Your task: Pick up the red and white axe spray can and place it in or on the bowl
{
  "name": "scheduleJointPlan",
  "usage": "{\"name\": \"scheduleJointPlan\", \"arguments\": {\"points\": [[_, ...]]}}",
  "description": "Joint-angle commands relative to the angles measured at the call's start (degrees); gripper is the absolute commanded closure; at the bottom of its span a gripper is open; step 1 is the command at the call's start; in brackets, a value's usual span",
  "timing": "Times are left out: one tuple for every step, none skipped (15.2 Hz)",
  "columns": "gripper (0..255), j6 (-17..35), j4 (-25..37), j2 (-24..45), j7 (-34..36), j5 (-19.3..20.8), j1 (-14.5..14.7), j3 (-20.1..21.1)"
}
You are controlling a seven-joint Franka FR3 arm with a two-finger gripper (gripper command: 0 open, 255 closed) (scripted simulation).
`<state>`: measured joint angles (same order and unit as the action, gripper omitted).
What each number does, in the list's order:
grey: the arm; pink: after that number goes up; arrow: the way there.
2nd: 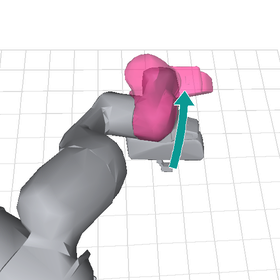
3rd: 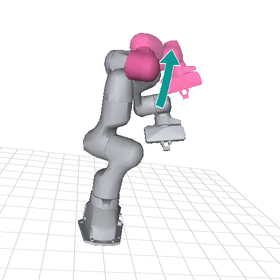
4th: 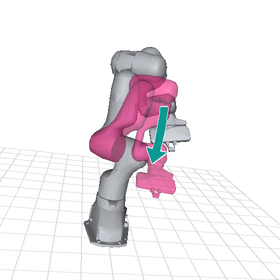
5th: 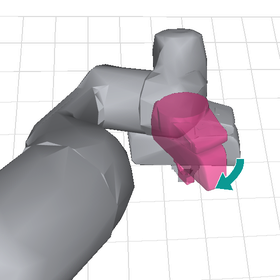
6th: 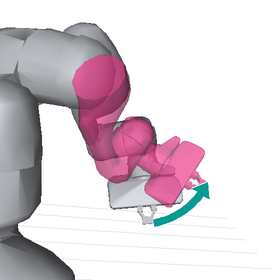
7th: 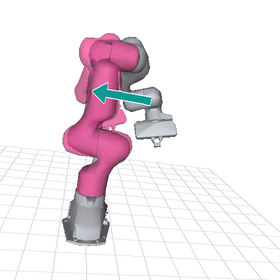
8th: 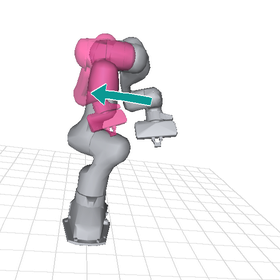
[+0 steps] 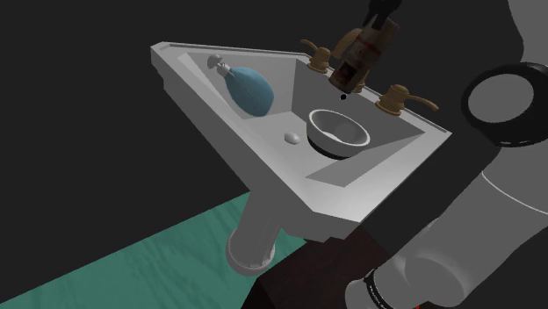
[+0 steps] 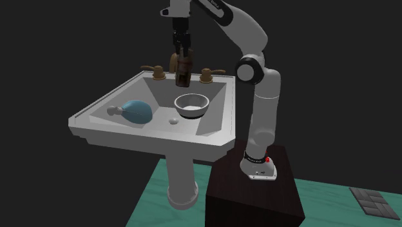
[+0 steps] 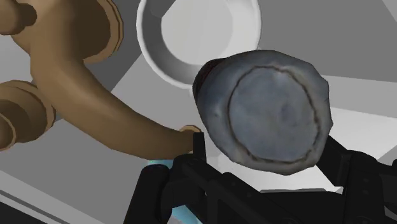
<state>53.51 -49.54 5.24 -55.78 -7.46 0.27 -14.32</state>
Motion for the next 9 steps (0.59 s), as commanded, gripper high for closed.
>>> {"name": "scheduleJointPlan", "arguments": {"points": [[255, -4.32, 7.48, 3.69, -3.64, -1.80, -3.17, -2.02], [255, -7.07, 12.89, 6.58, -5.10, -3.42, -5.36, -2.86], [255, -3.90, 6.53, 3.26, -4.99, -1.59, -3.97, -2.36], [255, -1.59, 2.01, 0.95, -4.86, -0.47, -3.00, -2.16], [255, 0.33, -1.66, -0.89, -4.70, 0.36, -2.37, -1.89], [255, 2.03, -4.85, -2.46, -4.55, 1.03, -1.89, -1.66], [255, 3.58, -7.70, -3.84, -4.41, 1.58, -1.55, -1.41], [255, 5.01, -10.31, -5.08, -4.27, 2.05, -1.28, -1.18], [255, 6.35, -12.73, -6.21, -4.15, 2.46, -1.06, -0.97]]}}
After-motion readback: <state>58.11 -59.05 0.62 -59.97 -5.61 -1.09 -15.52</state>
